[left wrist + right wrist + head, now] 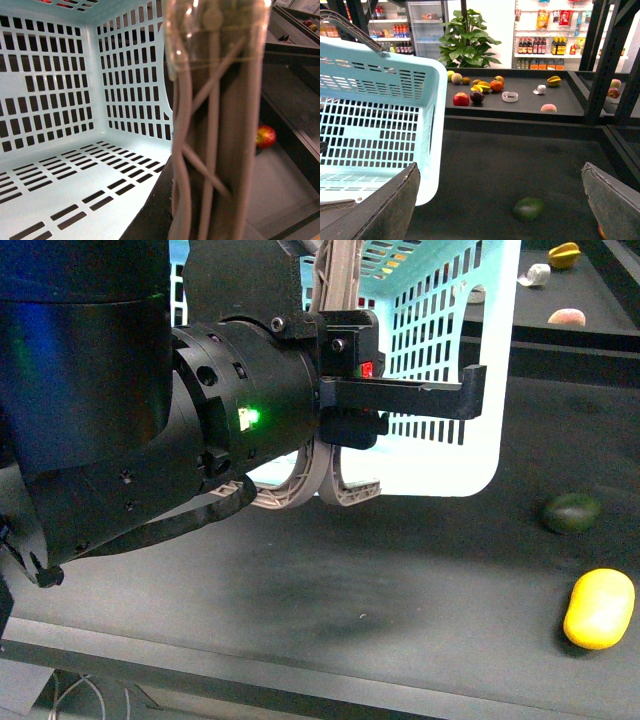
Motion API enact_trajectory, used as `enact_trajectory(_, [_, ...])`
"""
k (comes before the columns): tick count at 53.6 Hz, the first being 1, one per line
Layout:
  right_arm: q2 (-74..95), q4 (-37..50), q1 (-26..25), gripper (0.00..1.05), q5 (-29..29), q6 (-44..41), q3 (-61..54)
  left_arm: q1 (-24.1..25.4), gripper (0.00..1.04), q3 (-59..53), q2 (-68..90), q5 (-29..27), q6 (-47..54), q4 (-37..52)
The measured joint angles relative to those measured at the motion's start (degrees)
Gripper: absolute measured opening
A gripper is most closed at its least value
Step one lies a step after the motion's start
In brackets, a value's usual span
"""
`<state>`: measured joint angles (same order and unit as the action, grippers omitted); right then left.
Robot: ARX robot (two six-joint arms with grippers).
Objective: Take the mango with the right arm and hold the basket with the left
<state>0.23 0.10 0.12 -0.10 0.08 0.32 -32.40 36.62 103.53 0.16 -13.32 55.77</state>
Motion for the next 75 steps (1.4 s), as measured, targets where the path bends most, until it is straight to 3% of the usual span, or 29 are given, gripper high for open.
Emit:
enact_trajectory(44, [0.00, 0.00, 0.00, 0.96, 0.00, 0.00, 0.02, 0.04, 0.05, -0.02, 0.00, 0.07, 0.02, 0.02])
enact_trajectory(46, [0.39, 0.42, 0.63, 0.96, 2.23, 0.59, 0.00, 0.04, 0.05, -0.02, 0.00, 0.07, 0.02, 0.02])
enact_trajectory(48, [3.08, 3.65, 1.66, 0.96, 9.29, 3.26, 0.00, 0.04, 0.05, -0.04, 0.00, 0.11, 0.07, 0.02])
enact_trajectory(51, [6.58, 6.95, 0.90, 0.96, 11.69, 5.75, 0.00, 0.04, 0.05, -0.09, 0.00, 0.09, 0.02, 0.02])
enact_trajectory(65, [44.92, 41.42, -9.68, 0.96, 5.81, 12.90, 1.07, 0.04, 0.05, -0.09, 0.00, 0.07, 0.02, 0.02])
enact_trajectory(69, [63.19, 54.14, -12.07, 0.96, 4.68, 15.08, 4.42, 0.04, 0.05, -0.09, 0.00, 0.09, 0.04, 0.02])
enact_trajectory(75, [83.95, 59.87, -14.38, 0.96, 2.99, 17.53, 10.47, 0.04, 0.05, -0.09, 0.00, 0.04, 0.04, 0.02])
